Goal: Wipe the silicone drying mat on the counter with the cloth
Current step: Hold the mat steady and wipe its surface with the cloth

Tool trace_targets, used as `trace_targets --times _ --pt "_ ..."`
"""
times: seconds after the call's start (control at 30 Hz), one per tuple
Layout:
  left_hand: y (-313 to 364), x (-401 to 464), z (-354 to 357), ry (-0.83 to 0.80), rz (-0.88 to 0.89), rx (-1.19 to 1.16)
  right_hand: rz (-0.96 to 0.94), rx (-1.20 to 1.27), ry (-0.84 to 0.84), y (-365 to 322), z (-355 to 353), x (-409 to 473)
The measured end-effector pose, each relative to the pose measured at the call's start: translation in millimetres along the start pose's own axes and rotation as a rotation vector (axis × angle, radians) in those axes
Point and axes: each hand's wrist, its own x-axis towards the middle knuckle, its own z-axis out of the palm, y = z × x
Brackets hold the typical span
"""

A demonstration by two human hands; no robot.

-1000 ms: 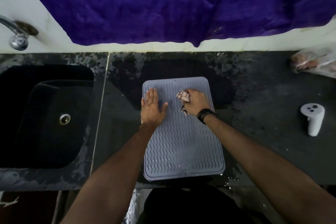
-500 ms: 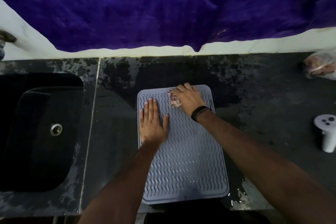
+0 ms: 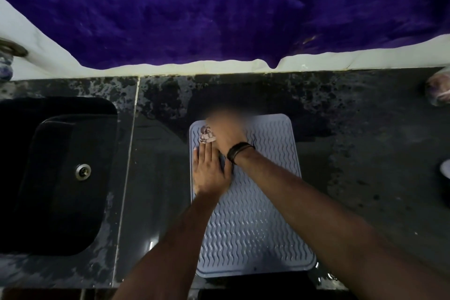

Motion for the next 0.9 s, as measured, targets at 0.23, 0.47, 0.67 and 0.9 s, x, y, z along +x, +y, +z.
trace_targets --times 0.23,0.47,0.67,0.9 --pt "0.5 -0.4 1.3 0.055 0.009 -0.030 0.066 -0.050 -0.054 96.8 -7.2 -42.7" --pt "-1.3 0.1 3.5 0.048 0.006 -0.027 0.378 -0.059 -0.023 151.4 -13.1 -72.7" --pt "0.4 -0.7 3.8 0.087 0.012 -0.019 0.226 0.092 0.047 54.6 -3.6 -37.8" --pt "-1.3 -0.1 7.8 0.111 0.011 -0.015 0.113 0.025 0.000 76.0 3.1 -59.4"
